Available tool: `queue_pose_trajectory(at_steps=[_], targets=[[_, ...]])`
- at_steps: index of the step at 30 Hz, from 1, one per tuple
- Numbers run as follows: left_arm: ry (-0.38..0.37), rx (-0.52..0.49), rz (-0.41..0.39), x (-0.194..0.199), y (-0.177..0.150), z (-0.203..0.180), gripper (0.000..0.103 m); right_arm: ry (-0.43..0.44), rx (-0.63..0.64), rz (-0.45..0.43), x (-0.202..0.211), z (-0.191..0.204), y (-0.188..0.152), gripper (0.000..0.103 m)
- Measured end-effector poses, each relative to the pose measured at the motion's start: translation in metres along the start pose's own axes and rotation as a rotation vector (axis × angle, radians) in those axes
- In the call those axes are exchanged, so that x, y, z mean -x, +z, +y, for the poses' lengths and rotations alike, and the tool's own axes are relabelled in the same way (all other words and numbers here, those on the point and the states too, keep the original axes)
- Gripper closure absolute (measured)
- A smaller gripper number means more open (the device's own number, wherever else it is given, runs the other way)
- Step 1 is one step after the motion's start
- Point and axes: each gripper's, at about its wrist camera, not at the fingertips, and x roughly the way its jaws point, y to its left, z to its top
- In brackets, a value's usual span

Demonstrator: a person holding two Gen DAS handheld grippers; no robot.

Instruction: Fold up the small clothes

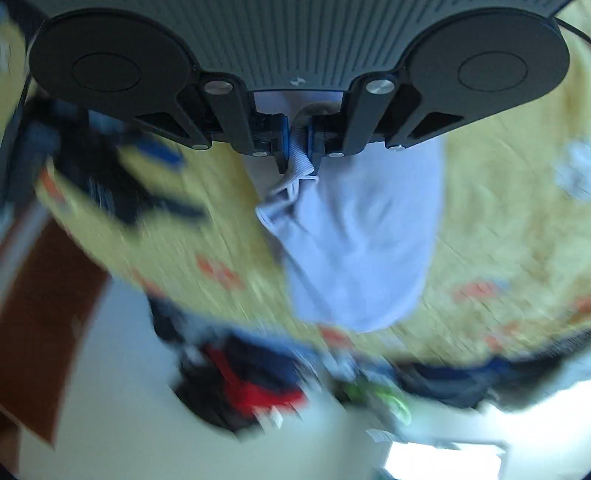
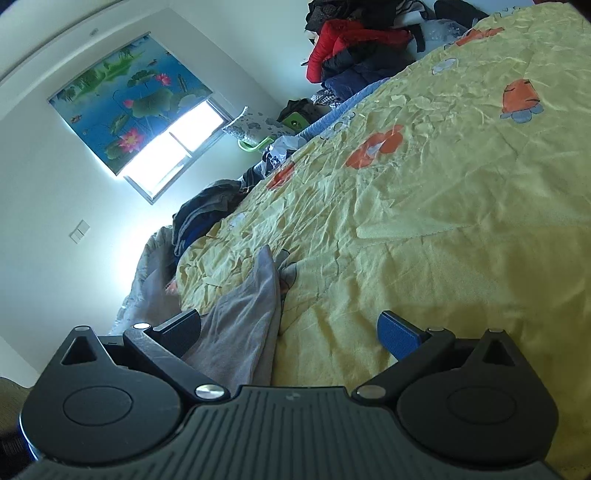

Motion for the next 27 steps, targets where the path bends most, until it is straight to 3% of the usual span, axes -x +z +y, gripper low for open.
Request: queue_pose_trajectory(at_steps=[2,4,7,9,11,12,14,16,18,20,22,25,27], targets=[[-0.025,-0.024,0.090,-0.020,-0.011,-0.002,0.094,0.007,-0.006,-0.003,0.001,-0.001,0.000,0.000],[-0.024,-0.082,0.056,-0.019,-0.014,-0.001,0.094,0.015,-0.013,-0.006,0.002,-0.002,0.000,0.000],[-0.069,-0.054,0.081,-0.018,-0.009,0.007,0.093,0.025,-0.019,-0.010,0.002,-0.003,0.000,0.000],[-0.124,-0.065,0.106,-0.012,-0.005,0.008,0.082,0.030,-0.023,-0.012,0.003,-0.004,0.000,0.000],[-0.247,-0.097,0.145,-0.003,0.000,0.006,0.052,0.037,-0.030,-0.016,0.004,-0.004,0.000,0.000],[-0.304,-0.131,0.159,0.004,0.003,0.006,0.044,0.041,-0.033,-0.018,0.004,-0.005,0.000,0.000],[-0.344,-0.200,0.118,0.023,0.008,0.007,0.040,0.049,-0.041,-0.021,0.005,-0.006,0.001,0.000],[-0.300,-0.243,-0.005,0.043,0.013,0.012,0.039,0.055,-0.049,-0.023,0.006,-0.007,0.001,0.000],[-0.194,-0.278,-0.100,0.048,0.015,0.019,0.036,0.040,-0.063,-0.019,0.005,-0.008,0.003,0.001],[-0.095,-0.336,-0.099,0.041,0.012,0.022,0.036,0.024,-0.108,0.006,0.006,-0.004,0.007,0.004],[-0.038,-0.380,-0.080,0.034,0.003,0.023,0.036,0.119,-0.169,0.054,0.007,0.005,0.011,0.004],[-0.060,-0.414,-0.056,0.028,-0.011,0.023,0.036,0.306,-0.246,0.167,-0.007,0.032,0.018,0.002],[-0.075,-0.432,-0.059,0.026,-0.019,0.021,0.036,0.374,-0.302,0.268,-0.034,0.044,0.022,0.002]])
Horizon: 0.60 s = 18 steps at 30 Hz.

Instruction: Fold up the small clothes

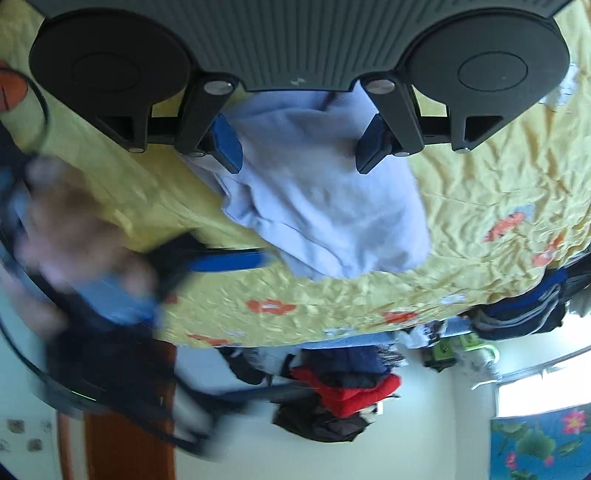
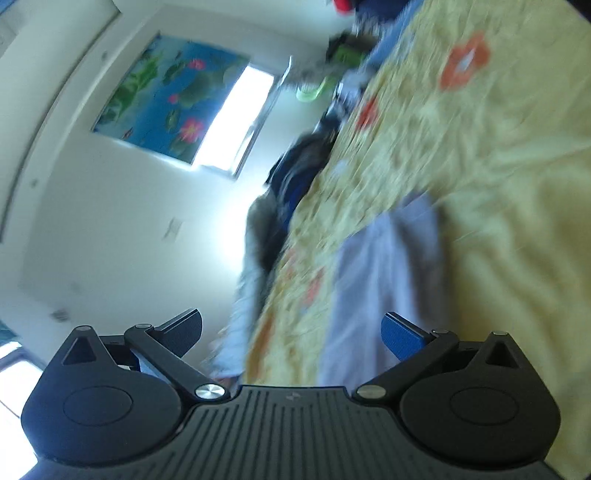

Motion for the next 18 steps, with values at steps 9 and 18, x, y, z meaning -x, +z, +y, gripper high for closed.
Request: queue_pose_trajectory(at_steps=[9,18], targets=[[-0.042,-0.012,-0.020,-0.016,-0.021,-0.001,0.026,-0.215,-0.062,0.177,-0.060,-0.034,0.024,0.037],[-0.055,-0.033,-0.096,0.022,-0.023,0.006,0.025,-0.150,-0.083,0.145,0.020,-0.015,-0.008,0.024]])
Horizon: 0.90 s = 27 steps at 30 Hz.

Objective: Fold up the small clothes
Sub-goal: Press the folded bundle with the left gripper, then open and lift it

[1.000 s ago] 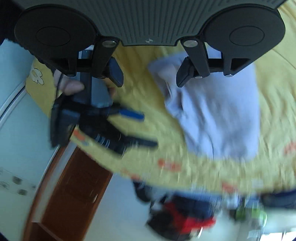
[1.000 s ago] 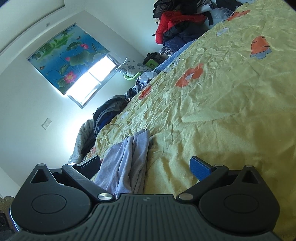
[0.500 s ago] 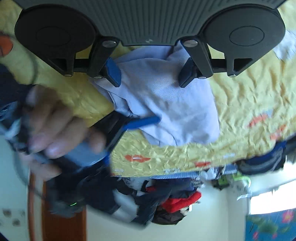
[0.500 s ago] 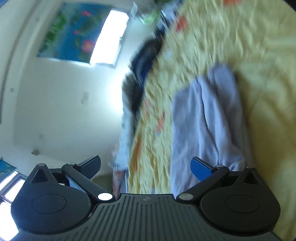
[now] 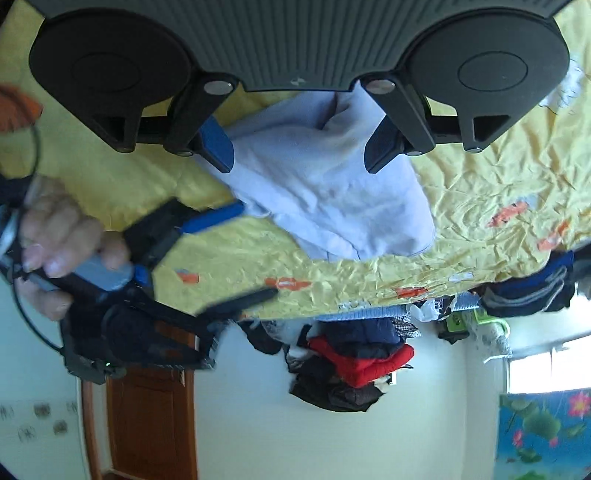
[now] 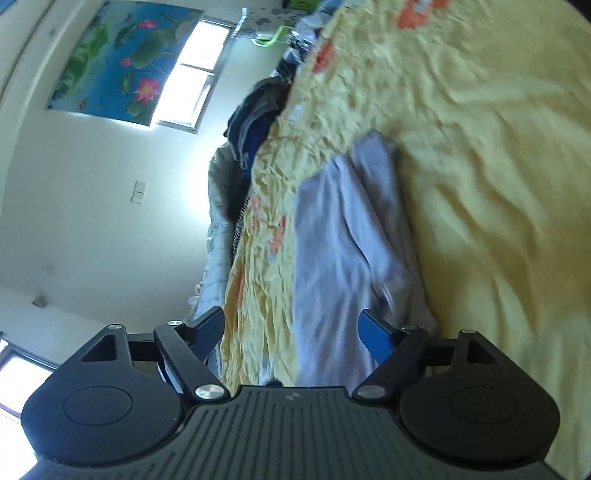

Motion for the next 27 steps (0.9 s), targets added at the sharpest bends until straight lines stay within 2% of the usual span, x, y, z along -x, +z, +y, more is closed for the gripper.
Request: queue_pose_trajectory(at_steps=[2,4,8,10,13,14,15,17,18,19,20,21,23,25,27], targets=[[-0.013,-0.009,0.034,-0.008,-0.004,-0.001,0.025,-0.071,-0.003,0.023,0.000,-0.009,-0.009,0.029],[-0.007,-0.030,0.035,-0.014,-0.007,-0.004,0.023,-0.124,0.017,0.053,-0.007,-0.012,-0.014,0.034],[0.026,-0.034,0.041,-0.016,-0.004,-0.004,0.023,-0.152,0.036,0.084,-0.011,-0.008,-0.020,0.038],[0.088,-0.016,0.055,-0.015,-0.003,0.002,0.023,-0.155,0.047,0.105,-0.012,-0.005,-0.022,0.043],[0.173,-0.008,0.118,-0.019,-0.005,0.011,0.023,-0.195,0.066,0.128,-0.018,-0.004,-0.024,0.061],[0.188,0.003,0.127,-0.020,-0.006,0.014,0.022,-0.210,0.080,0.129,-0.020,-0.004,-0.025,0.076],[0.198,0.016,0.135,-0.022,-0.007,0.017,0.022,-0.228,0.095,0.123,-0.021,-0.004,-0.025,0.084],[0.224,0.047,0.144,-0.025,-0.007,0.021,0.023,-0.217,0.116,0.116,-0.022,-0.005,-0.028,0.087],[0.239,0.064,0.138,-0.023,-0.005,0.023,0.027,-0.220,0.130,0.114,-0.022,-0.004,-0.028,0.089],[0.231,0.084,0.125,-0.021,-0.004,0.025,0.046,-0.226,0.157,0.113,-0.020,0.000,-0.028,0.089],[0.190,0.112,0.117,-0.018,-0.003,0.027,0.072,-0.226,0.171,0.105,-0.017,0.004,-0.027,0.090],[0.158,0.132,0.117,-0.015,-0.003,0.028,0.078,-0.214,0.177,0.100,-0.012,0.008,-0.025,0.093],[0.169,0.088,0.127,-0.018,-0.007,0.021,0.079,-0.229,0.192,0.093,-0.002,0.010,-0.022,0.094],[0.179,0.044,0.110,-0.020,-0.013,0.016,0.079,-0.280,0.182,0.118,-0.007,-0.002,-0.022,0.095],[0.187,0.029,0.108,-0.020,-0.013,0.014,0.079,-0.266,0.149,0.118,-0.010,-0.012,-0.024,0.097]])
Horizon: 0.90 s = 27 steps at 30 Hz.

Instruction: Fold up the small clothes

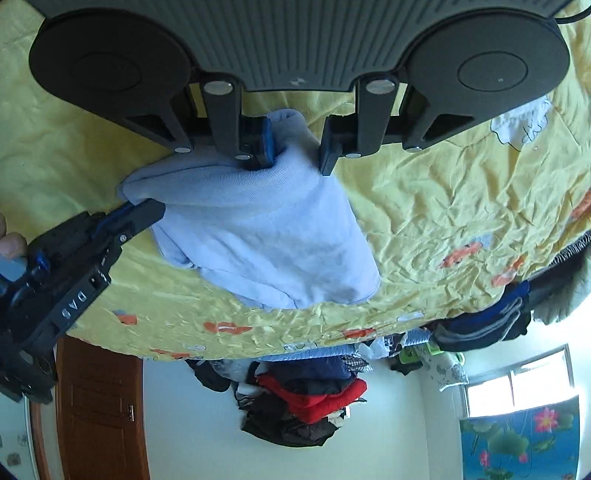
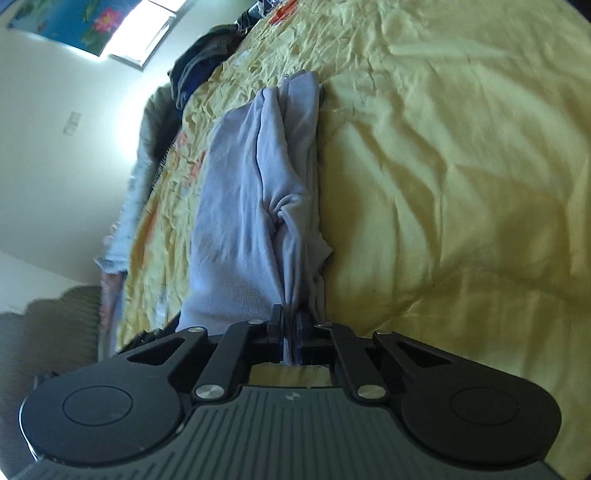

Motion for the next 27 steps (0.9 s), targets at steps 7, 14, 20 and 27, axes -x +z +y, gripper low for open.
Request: queue_pose_trajectory(at_steps=[7,14,20,27], targets=[[-0.009,-0.120,-0.010,0.028,0.012,-0.008,0.072,0.085,-0.099,0.021,0.016,-0.010,0.015,0.073],[-0.075,-0.114,-0.127,0.027,0.030,-0.013,0.023,0.131,-0.027,-0.162,0.019,0.015,0.104,0.045],[-0.104,-0.015,-0.037,-0.013,0.015,-0.015,0.024,-0.021,0.056,-0.020,-0.051,0.038,0.155,0.056],[-0.133,0.022,-0.033,-0.016,0.010,-0.007,0.024,-0.111,0.191,-0.038,-0.060,0.048,0.142,0.097]])
